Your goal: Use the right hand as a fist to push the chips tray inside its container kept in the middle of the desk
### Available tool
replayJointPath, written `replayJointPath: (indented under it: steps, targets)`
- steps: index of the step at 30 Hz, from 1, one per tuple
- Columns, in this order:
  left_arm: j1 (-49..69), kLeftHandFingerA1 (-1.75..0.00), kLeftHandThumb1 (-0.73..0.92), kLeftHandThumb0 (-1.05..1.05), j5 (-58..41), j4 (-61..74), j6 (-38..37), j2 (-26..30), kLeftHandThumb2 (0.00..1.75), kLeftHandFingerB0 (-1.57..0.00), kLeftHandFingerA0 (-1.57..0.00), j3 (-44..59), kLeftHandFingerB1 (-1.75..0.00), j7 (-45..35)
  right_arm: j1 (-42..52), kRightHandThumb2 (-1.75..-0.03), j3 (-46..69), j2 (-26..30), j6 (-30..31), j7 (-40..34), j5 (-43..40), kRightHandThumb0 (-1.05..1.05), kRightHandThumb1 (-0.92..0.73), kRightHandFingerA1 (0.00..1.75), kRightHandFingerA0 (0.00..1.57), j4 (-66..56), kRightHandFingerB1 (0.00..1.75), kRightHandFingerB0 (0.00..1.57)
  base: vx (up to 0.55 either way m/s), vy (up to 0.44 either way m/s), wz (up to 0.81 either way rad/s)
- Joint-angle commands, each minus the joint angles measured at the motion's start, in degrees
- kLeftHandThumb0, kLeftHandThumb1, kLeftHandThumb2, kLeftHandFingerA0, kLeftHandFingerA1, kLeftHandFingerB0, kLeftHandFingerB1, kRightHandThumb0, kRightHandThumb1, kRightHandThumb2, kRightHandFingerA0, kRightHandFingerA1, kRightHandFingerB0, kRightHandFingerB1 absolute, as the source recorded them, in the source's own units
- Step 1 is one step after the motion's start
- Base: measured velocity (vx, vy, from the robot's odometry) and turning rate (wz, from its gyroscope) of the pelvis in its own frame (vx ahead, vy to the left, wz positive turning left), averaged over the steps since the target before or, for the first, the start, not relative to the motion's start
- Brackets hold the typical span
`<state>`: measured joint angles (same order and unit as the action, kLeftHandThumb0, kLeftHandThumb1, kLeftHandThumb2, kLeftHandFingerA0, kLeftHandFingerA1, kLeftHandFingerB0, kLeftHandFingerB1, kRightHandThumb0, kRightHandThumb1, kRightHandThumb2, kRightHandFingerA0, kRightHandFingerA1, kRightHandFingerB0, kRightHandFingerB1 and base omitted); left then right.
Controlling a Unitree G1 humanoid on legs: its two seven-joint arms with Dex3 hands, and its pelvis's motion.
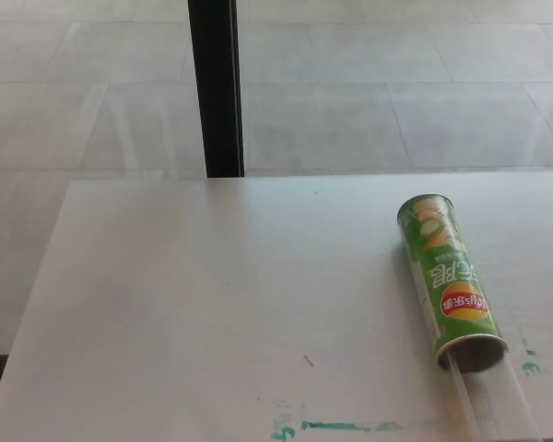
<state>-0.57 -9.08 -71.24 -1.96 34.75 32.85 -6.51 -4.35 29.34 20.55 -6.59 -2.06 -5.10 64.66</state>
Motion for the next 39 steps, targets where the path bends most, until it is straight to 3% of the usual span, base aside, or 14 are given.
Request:
replayJointPath:
  steps: [1, 2, 3, 6, 11, 13, 14, 15, 30, 31, 32, 37, 38, 39]
  targets:
    - [-0.31, -1.06, 0.84, -0.54, -3.61, -2.16, 2.03, 1.26, 0.64, -0.36, -0.46, 2.16, -0.7, -1.25, -0.85, -0.69, 5.23, 2.07, -3.74, -2.83, -5.97, -0.56, -0.9, 1.4, 0.57, 1.97, 0.77, 0.28, 0.0, 0.0, 0.0]
    - [-0.29, -1.05, 0.85, -0.55, -3.54, -2.27, 2.06, 1.33, 0.64, -0.35, -0.45, 2.13, -0.7, -1.26, -1.14, -0.7, 6.48, 2.32, -3.23, -2.7, -7.07, -0.59, -0.92, 1.35, 0.48, 2.18, 0.73, 0.24, 0.0, 0.0, 0.0]
    - [-0.23, -0.67, 0.81, -0.52, -3.67, -2.32, 2.1, 1.39, 0.64, -0.41, -0.54, 2.24, -0.5, -1.5, -1.23, -1.14, 7.35, 2.9, -2.78, -2.43, -7.43, -0.61, -0.75, 1.07, 0.66, 2.29, 0.69, 0.29, 0.0, 0.0, 0.0]
    - [-0.17, -0.67, 0.81, -0.52, -3.97, -2.46, 1.86, 1.35, 0.64, -0.41, -0.53, 2.37, -0.49, -1.78, -1.75, -0.71, 10.73, 3.5, -4.05, -2.89, -9.81, -0.57, -0.92, 1.47, 0.55, 1.96, 0.86, 0.35, 0.0, 0.0, 0.0]
    - [-0.02, -0.68, 0.81, -0.51, -4.74, -2.24, 1.9, 1.36, 0.64, -0.42, -0.53, 2.37, -0.52, -1.8, -4.46, -0.72, 14.92, 5.28, -4.31, -3.99, -12.76, -0.59, -0.92, 1.53, 0.58, 0.06, 0.79, 0.21, 0.0, 0.0, 0.0]
    - [0.14, -0.65, 0.81, -0.52, -4.33, -2.63, 1.38, 1.34, 0.64, -0.41, -0.54, 1.86, -0.49, -1.66, -4.92, -0.71, 16.28, 5.53, -4.53, -4.2, -13.93, -0.59, -0.92, 1.45, 0.56, -0.67, 0.7, 0.22, 0.0, 0.0, 0.0]
    - [0.15, -0.66, 0.81, -0.52, -4.3, -2.7, 1.59, 1.41, 0.64, -0.43, -0.56, 1.74, -0.49, -1.44, -5.06, -1.13, 17.25, 5.23, -5.06, -3.6, -14.93, -0.59, -0.73, 1.1, 0.66, -2.08, 0.67, 0.25, 0.0, 0.0, 0.0]
    - [0.14, -0.66, 0.81, -0.51, -4.29, -2.72, 1.67, 1.48, 0.64, -0.42, -0.55, 1.65, -0.5, -1.35, -4.91, -0.7, 17.46, 4.96, -5.05, -3.21, -15.25, -0.62, -0.92, 1.41, 0.44, -3.48, 0.68, 0.18, 0.0, 0.0, 0.0]
    - [0.54, -0.64, 0.82, -0.51, -4.98, -3.0, 1.74, 1.42, 0.64, -0.39, -0.5, 1.78, -0.48, -2.14, 0.14, -0.72, 18.37, -1.47, -1.31, -5.07, -19.83, -0.63, -0.92, 1.17, 0.58, -44.41, 0.6, 0.21, 0.0, 0.0, 0.0]
    - [0.38, -0.66, 0.82, -0.51, -5.01, -2.87, 2.01, 1.41, 0.64, -0.39, -0.5, 1.78, -0.48, -1.83, 0.86, -1.14, 17.59, -2.72, -0.48, -4.4, -20.8, -0.62, -0.73, 0.99, 0.72, -48.49, 0.62, 0.23, 0.0, 0.0, 0.0]
    - [0.4, -0.69, 0.81, -0.5, -4.96, -2.97, 2.02, 1.4, 0.64, -0.39, -0.52, 1.74, -0.49, -2.0, 2.22, -0.68, 16.37, -4.25, 0.22, -3.59, -21.94, -0.71, -0.91, 1.15, 0.72, -53.64, 0.69, 0.33, 0.0, 0.0, 0.0]
    - [0.53, -0.7, 0.82, -0.5, -4.26, -2.68, 1.84, 1.43, 0.64, -0.39, -0.53, 1.06, -0.5, -1.46, 5.63, -0.67, 13.94, -6.09, 3.93, -2.19, -24.04, -0.77, -0.88, 1.11, 0.87, -63.64, 0.78, 0.43, 0.0, 0.0, 0.0]
    - [0.74, -0.69, 0.82, -0.51, -4.36, -2.4, 1.8, 1.37, 0.64, -0.39, -0.52, 1.1, -0.5, -1.62, 6.7, -0.99, 13.17, -6.37, 4.06, -1.35, -24.12, -0.81, -0.66, 1.05, 0.93, -65.43, 0.76, 0.48, 0.0, 0.0, 0.0]
    - [0.67, -0.68, 0.82, -0.51, -4.16, -2.32, 1.66, 1.33, 0.64, -0.4, -0.52, 0.89, -0.5, -1.47, 7.61, -0.64, 12.39, -6.71, 5.01, -1.25, -24.46, -0.83, -0.86, 1.05, 0.93, -67.89, 0.77, 0.51, 0.0, 0.0, 0.0]
